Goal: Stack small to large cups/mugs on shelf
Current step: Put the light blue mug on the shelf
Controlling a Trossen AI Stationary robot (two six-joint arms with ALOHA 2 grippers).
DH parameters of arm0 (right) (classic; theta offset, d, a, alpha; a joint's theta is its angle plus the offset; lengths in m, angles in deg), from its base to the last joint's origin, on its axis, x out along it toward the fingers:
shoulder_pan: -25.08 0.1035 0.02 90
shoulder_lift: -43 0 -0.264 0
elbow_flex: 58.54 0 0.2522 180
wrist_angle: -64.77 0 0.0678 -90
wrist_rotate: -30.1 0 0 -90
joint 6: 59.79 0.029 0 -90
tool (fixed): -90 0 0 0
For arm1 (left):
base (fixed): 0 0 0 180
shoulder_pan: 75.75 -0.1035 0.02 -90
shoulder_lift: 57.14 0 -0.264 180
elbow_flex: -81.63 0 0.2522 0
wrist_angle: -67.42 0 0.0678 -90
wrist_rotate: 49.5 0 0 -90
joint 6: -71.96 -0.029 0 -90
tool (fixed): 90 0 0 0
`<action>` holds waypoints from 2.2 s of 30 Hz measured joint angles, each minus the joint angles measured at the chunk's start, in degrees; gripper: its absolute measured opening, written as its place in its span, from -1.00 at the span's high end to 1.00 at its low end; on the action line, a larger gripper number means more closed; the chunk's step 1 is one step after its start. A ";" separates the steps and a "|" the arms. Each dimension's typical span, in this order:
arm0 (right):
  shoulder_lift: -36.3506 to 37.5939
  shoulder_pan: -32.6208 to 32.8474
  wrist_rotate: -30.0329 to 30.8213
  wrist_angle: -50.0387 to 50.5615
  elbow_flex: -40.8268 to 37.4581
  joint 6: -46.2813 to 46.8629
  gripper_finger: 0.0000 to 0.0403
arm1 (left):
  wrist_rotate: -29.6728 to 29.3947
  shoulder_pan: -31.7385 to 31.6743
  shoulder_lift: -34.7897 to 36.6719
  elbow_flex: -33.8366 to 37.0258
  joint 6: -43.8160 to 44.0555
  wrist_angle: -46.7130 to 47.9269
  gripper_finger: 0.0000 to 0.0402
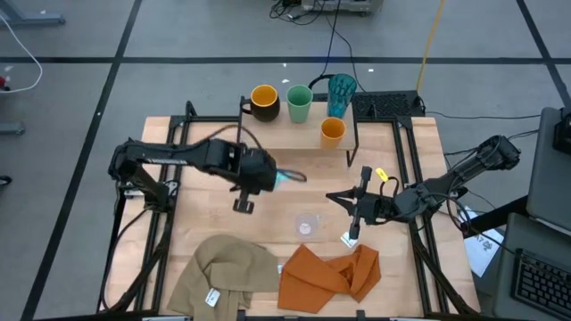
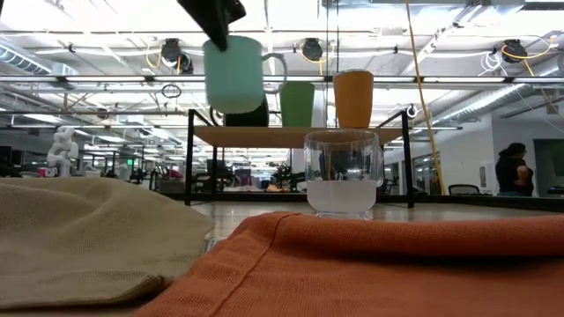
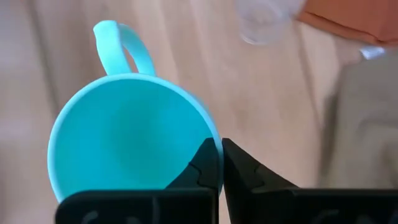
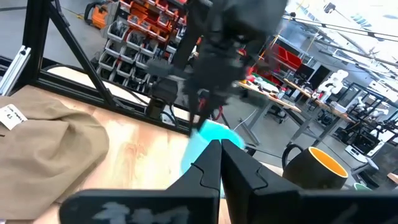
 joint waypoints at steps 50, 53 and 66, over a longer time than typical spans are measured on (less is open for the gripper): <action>6.21 0.00 0.02 10.10 -0.04 1.73 1.00 | 12.90 -23.67 -19.83 -30.45 -28.24 3.93 0.99; 6.19 0.00 0.02 10.32 -0.04 1.73 1.00 | 12.96 -23.90 -20.20 -30.36 -28.24 3.98 0.99; 6.19 0.00 0.02 11.09 -0.04 1.92 1.00 | 12.47 -24.08 -22.21 -30.36 -28.90 3.46 0.99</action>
